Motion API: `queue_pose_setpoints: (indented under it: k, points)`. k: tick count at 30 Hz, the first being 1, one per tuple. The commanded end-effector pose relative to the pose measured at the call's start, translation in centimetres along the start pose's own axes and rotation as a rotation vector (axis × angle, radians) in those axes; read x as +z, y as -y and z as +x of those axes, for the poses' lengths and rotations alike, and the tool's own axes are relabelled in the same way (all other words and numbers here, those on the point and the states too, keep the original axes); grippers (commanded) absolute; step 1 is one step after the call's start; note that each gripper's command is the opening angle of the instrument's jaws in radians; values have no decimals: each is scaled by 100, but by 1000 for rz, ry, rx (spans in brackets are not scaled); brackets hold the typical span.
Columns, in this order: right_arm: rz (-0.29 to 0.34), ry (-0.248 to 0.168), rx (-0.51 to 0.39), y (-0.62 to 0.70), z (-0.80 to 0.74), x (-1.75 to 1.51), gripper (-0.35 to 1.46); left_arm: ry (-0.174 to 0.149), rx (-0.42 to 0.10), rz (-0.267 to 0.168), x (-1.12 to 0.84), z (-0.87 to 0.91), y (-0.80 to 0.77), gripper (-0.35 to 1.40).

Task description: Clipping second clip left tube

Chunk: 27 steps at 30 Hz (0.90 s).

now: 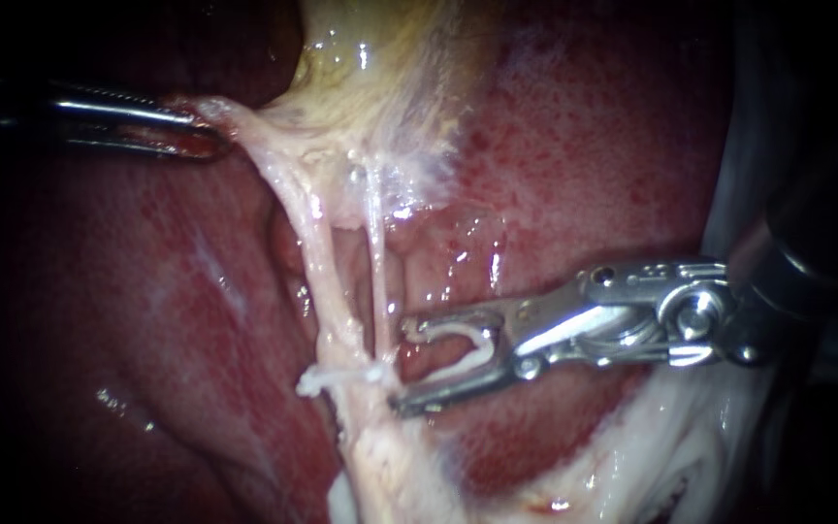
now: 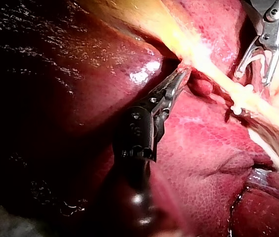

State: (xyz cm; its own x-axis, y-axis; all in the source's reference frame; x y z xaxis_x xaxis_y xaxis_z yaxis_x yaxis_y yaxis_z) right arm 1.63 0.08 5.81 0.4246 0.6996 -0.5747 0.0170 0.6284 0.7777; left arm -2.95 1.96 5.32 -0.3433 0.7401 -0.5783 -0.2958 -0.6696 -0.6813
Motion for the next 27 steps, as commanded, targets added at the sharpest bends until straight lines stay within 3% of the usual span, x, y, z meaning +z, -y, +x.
queue_pose_setpoints:
  k: [1, 5, 8, 21, 27]
  points:
    - [5, -12, 3, 3, 4, 1, 50, 0, -1, 0, 0, -1, 1, -35]
    - [21, -47, 11, 11, 17, 0, 50, 0, 0, 2, -1, -1, 4, -35]
    - [20, -50, 11, 11, 19, 5, 50, 0, 0, 2, -1, -1, 4, -35]
    - [39, -46, 50, -7, -2, 37, 50, 0, -1, 3, -3, -2, 1, -35]
    - [48, -41, 98, -21, -2, 39, 50, 0, -1, 3, -2, -1, 1, -35]
